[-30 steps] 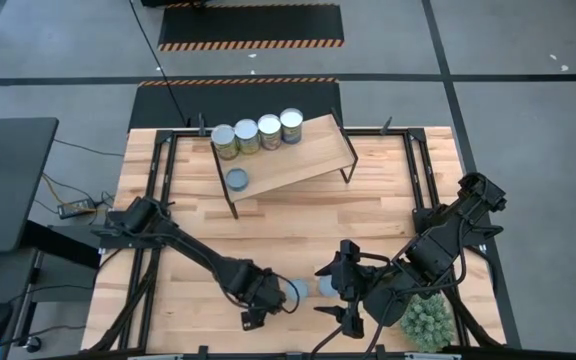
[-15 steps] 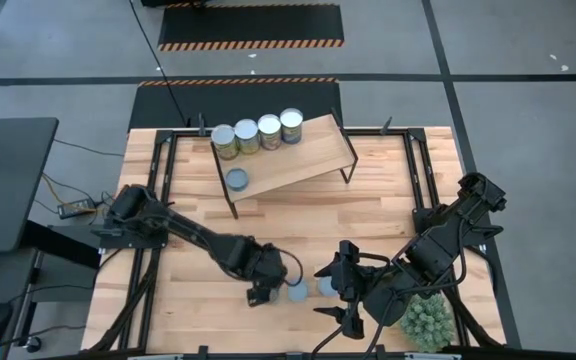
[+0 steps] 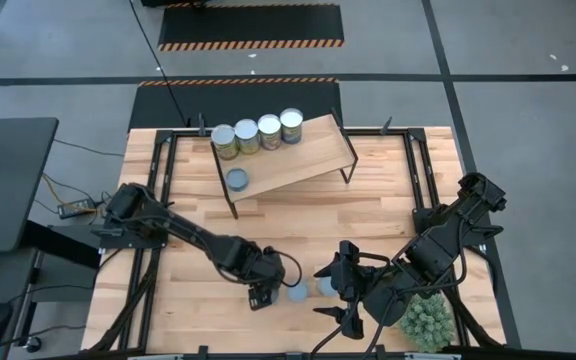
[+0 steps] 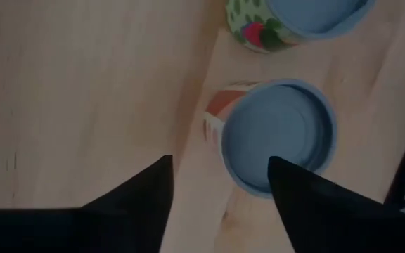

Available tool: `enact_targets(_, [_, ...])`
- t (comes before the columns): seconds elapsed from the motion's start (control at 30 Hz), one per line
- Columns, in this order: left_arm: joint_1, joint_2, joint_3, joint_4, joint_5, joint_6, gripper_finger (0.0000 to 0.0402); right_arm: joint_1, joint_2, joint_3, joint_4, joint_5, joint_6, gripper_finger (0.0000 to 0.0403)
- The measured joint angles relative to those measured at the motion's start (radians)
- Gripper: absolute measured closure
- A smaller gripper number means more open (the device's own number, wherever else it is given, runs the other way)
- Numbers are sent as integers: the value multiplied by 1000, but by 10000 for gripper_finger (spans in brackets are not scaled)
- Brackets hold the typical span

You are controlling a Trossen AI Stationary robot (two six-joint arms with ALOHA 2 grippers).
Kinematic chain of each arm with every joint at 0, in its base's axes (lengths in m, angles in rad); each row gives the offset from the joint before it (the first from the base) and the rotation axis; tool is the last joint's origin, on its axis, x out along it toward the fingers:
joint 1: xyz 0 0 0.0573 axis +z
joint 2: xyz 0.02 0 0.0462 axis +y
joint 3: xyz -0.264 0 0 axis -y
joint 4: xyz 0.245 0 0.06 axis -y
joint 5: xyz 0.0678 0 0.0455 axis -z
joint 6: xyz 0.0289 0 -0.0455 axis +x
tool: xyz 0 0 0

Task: Pick and place cans onto a shelf
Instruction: Put the canned tomatoes on the shelf

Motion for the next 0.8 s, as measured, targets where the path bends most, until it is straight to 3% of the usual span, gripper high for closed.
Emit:
enact_targets(0.23, [-38, 27, 0, 4, -84, 0, 211, -1, 0, 0, 3, 4, -9, 55])
enact_targets(0.53, [-46, 45, 0, 13, -81, -20, 242, -1, 0, 0, 4, 4, -7, 55])
enact_targets(0.67, [-45, 46, 1, 15, -62, -26, 288, -1, 0, 0, 4, 4, -6, 55])
enact_targets(0.8, [-45, 46, 1, 15, -56, -27, 358, -1, 0, 0, 4, 4, -6, 55])
